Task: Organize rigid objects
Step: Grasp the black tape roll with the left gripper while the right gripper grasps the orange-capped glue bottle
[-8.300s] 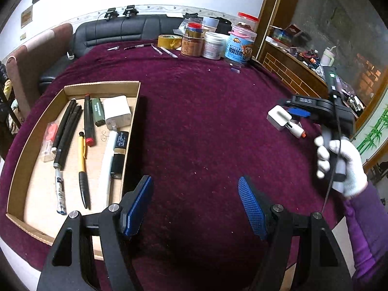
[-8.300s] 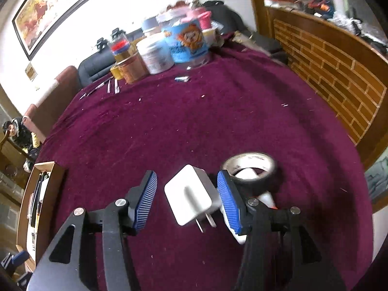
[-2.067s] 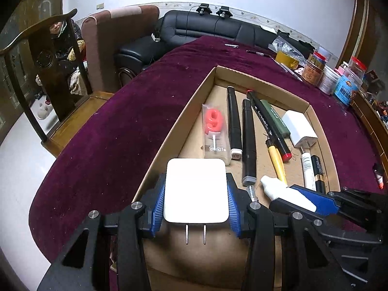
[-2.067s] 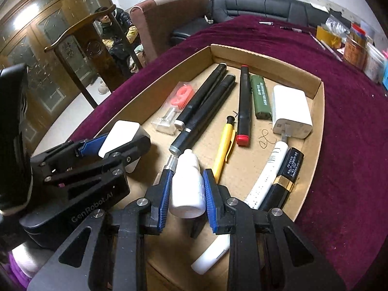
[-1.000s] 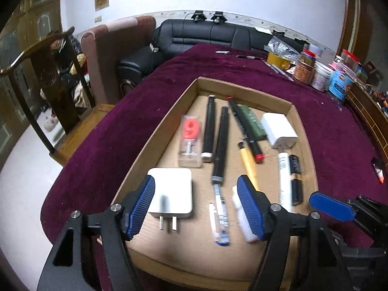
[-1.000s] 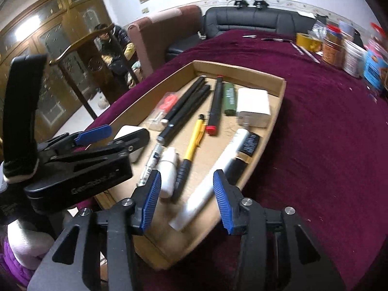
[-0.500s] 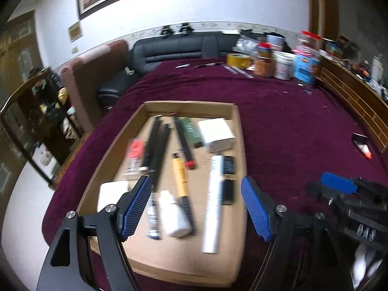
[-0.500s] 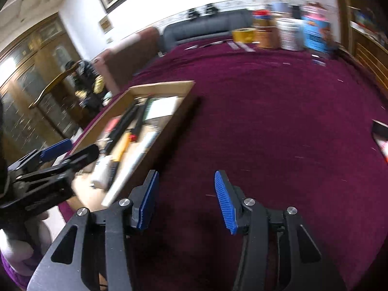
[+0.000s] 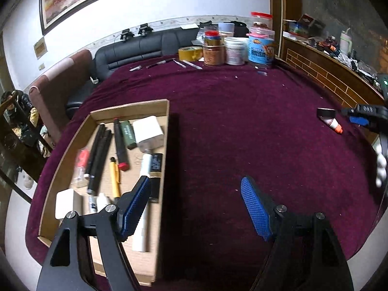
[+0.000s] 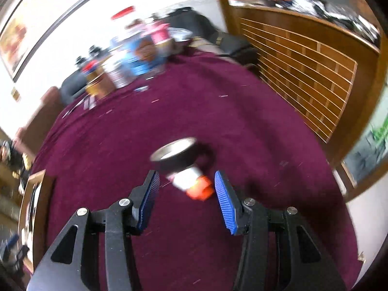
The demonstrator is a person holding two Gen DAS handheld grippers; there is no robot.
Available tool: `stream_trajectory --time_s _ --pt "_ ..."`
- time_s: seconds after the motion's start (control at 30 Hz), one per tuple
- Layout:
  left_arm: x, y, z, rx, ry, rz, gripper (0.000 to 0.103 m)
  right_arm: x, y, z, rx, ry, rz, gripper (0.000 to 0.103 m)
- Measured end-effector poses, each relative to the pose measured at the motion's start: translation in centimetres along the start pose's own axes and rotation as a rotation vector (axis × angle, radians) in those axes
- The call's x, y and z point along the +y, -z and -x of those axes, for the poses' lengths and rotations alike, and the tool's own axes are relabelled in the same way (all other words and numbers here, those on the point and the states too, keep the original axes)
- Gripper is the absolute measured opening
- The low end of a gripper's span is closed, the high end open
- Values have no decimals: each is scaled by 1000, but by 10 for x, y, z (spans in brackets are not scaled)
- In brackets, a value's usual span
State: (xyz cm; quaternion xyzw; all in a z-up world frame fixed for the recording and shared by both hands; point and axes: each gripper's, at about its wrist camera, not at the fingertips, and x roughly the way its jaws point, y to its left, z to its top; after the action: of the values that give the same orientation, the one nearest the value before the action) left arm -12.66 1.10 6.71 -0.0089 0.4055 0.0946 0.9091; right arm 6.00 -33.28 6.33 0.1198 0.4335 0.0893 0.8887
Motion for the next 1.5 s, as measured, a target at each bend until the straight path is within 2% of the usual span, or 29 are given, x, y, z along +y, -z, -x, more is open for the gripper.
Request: stream_trajectory --time_s 0.13,0.23,0.27,0.33,0.4,0.5,0.57,0.63,0.73,0.8,0.97,1.07,1.2,1.33,1.5 --pt "-9 2 -3 25 23 -2 71 -14 -20 -23 37 -24 -73 46" --pt "-11 4 -3 34 24 0 71 -5 -26 -53 119 -81 -116 46" --pt "-12 4 -3 35 19 -1 71 6 -25 -62 149 -97 -95 48" --pt "-12 5 -2 37 14 1 71 31 -16 -63 157 -127 7 48" --pt "-11 4 -4 41 12 5 71 76 2 -56 190 -275 171 48" --pt "-10 3 -8 54 29 13 71 122 29 -39 310 -525 319 48" --pt "-10 4 -11 62 46 17 71 136 39 -18 310 -584 382 49" --pt "-11 5 -15 79 67 23 71 133 38 -3 264 -542 390 51" --pt "-11 7 -19 97 104 38 71 110 26 8 177 -357 371 52" --pt "-12 8 -20 101 122 42 71 89 23 9 166 -245 366 52" --pt "-13 9 -25 109 177 64 72 39 21 10 166 -95 308 52" --pt "-16 10 -35 148 223 81 72 24 18 9 146 -45 291 52" --pt "-20 13 -45 188 246 95 72 35 2 -14 128 -8 326 52" --pt "-22 10 -44 175 227 81 72 46 4 -37 177 32 379 52" --pt "-34 -1 -44 133 200 24 72 51 16 -46 210 0 395 52"
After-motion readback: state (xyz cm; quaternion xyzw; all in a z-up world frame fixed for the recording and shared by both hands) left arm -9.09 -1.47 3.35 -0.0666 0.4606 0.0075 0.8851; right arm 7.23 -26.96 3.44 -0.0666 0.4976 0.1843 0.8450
